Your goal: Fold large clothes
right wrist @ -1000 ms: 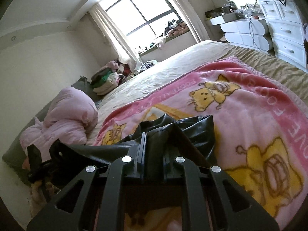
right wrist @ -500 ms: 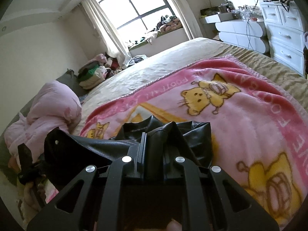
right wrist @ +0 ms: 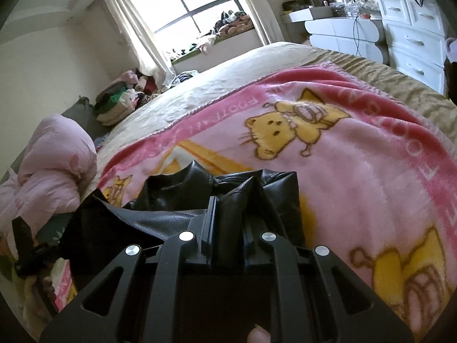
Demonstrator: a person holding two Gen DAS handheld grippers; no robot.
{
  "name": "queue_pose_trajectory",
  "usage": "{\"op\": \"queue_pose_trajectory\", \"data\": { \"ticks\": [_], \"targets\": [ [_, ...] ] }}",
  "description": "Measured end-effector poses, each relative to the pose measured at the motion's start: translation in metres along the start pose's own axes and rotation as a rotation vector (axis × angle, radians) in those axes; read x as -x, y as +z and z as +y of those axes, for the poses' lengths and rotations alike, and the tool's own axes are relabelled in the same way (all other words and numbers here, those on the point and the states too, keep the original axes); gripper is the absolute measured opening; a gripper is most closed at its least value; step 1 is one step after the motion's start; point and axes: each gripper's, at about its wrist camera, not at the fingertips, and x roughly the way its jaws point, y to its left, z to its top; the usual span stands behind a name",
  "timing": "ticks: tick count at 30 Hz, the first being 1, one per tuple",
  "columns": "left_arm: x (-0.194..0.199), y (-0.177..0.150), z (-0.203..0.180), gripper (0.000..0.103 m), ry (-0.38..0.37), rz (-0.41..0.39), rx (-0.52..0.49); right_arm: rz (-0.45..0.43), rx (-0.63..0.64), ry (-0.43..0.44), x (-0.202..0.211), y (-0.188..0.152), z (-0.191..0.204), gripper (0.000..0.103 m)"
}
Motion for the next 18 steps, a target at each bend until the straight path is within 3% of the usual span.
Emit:
{"op": "queue_pose_trajectory", "data": {
  "ticks": [5, 11, 15, 18],
  "targets": [
    [0.009, 0.003, -0.004, 0.040, 0.030, -0.040, -0.027, 0.003, -0.012, 0.019, 0.000, -0.002, -0.003, 0.022],
    [0.021, 0.004, -0.010, 0.050, 0.073, -0.086, -0.069, -0.039, 0.041, 0.008, 0.007, -0.004, 0.005, 0.039],
    [0.025, 0.005, -0.011, 0.059, 0.105, -0.115, -0.083, -0.076, 0.079, -0.003, 0.017, -0.004, 0.009, 0.061],
    [0.028, 0.005, -0.012, 0.062, 0.128, -0.141, -0.085, -0.083, 0.113, -0.031, 0.018, -0.005, 0.010, 0.062]
  ]
}}
